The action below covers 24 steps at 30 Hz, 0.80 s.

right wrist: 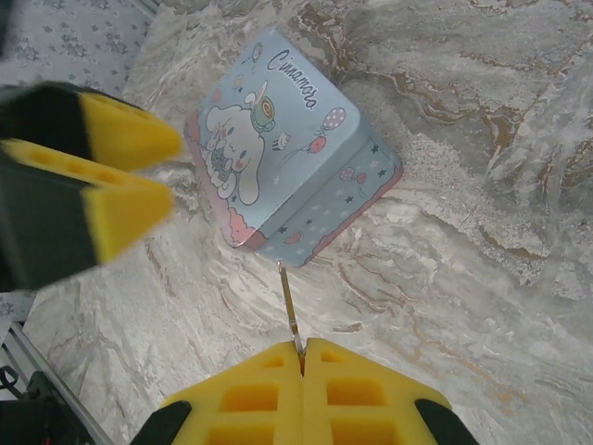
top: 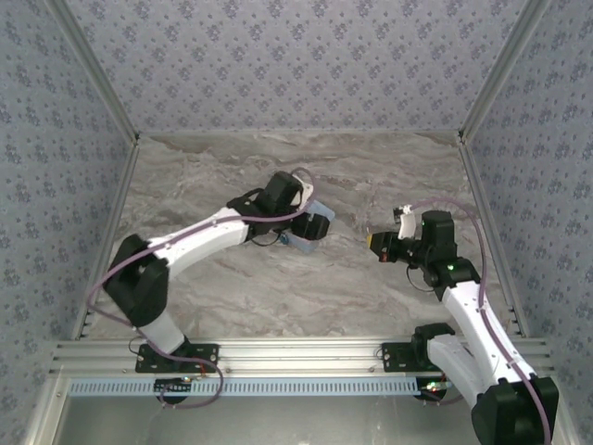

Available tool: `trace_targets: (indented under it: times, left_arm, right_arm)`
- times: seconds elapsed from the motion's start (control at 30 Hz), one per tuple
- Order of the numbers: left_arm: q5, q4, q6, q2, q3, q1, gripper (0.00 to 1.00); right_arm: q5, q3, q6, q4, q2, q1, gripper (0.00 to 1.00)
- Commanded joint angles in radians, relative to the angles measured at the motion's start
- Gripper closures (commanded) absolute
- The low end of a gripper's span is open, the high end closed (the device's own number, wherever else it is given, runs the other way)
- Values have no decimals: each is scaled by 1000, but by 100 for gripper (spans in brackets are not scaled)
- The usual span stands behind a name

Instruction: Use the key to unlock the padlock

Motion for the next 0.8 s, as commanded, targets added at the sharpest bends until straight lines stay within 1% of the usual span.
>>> trace_targets:
  times: [0.0,0.07,0.13,0.17,0.3,0.37,0.47,0.6,0.7,0.77]
  left_arm:
    - [-126,209,72,-134,-81,21,11]
    - [-168,265,114,-193,-146,38,10]
    - [-187,263,130,-249,-201,68,9]
    - [-174,242,122,-271,-219,88,9]
    - [-23,116,69,-317,-281,180,10]
    - [14,103,59,-328,-335,182,11]
    - [75,172,10,-337,-439,181,12]
    - [114,344,-39,-306,-569,175,13]
    - [134,456,-42,-256,-608,172,13]
    - [150,493,-46,-218,-608,172,13]
  right_arm:
    - [-16,-21,29,42,-18,0,100]
    - [-13,-26,38,57,-19,6,100]
    - [-11,-32,47,72,-19,13,100]
    - [-12,-35,49,77,-18,17,100]
    - [-2,-48,54,99,-14,30,100]
    - [1,-55,59,112,-13,35,100]
    - [7,-66,68,130,-13,43,100]
    - [12,-77,88,176,-13,59,100]
    - [22,-80,97,203,-10,74,100]
    - [25,-77,100,211,-7,82,100]
